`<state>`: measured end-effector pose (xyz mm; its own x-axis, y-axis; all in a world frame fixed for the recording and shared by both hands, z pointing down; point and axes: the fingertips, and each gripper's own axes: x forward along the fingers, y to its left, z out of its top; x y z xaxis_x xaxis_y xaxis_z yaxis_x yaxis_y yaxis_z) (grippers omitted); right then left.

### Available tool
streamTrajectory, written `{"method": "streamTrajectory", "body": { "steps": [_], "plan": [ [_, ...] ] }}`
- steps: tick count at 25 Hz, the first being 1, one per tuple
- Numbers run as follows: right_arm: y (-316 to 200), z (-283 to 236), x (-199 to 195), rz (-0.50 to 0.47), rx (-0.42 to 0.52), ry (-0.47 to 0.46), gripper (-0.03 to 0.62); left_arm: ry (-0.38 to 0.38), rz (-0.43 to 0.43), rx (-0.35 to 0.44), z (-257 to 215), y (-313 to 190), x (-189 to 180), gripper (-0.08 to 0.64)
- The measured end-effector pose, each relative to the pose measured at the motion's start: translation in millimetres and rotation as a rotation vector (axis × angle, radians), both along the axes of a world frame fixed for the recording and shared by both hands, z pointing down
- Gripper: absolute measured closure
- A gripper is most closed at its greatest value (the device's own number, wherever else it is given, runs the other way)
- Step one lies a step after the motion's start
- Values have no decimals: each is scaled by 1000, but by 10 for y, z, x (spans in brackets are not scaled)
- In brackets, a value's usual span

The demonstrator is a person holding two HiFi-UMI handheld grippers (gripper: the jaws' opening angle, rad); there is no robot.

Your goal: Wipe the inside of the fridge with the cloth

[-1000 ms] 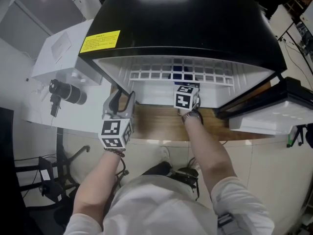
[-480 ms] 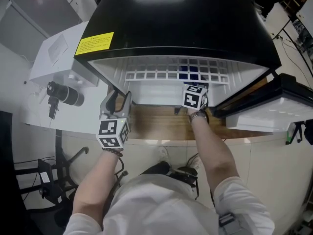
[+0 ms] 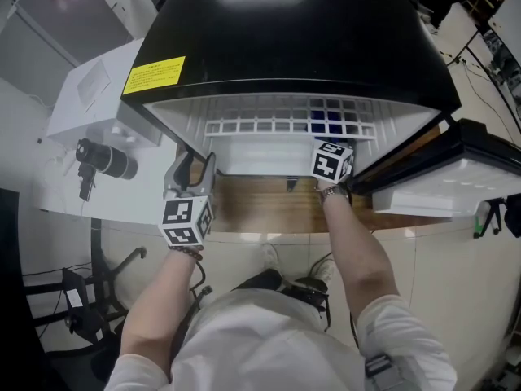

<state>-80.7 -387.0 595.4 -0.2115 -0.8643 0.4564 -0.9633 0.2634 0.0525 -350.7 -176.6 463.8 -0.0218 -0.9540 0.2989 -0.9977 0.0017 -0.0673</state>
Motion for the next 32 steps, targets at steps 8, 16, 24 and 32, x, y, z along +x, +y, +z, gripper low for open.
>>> {"method": "streamTrajectory", "body": {
  "steps": [8, 16, 24, 32],
  "plan": [
    [104, -214, -152, -50, 47, -63, 540, 5, 5, 2, 8, -10, 6, 385],
    [608, -621, -1168, -258, 92, -203, 540, 17, 20, 6, 5, -15, 15, 385],
    [1058, -659, -2062, -400, 41, -296, 540, 26, 43, -9, 7, -17, 20, 385],
    [1237, -117, -2281, -438, -65, -210, 540, 13, 53, -11, 2, -18, 19, 385]
  ]
}}
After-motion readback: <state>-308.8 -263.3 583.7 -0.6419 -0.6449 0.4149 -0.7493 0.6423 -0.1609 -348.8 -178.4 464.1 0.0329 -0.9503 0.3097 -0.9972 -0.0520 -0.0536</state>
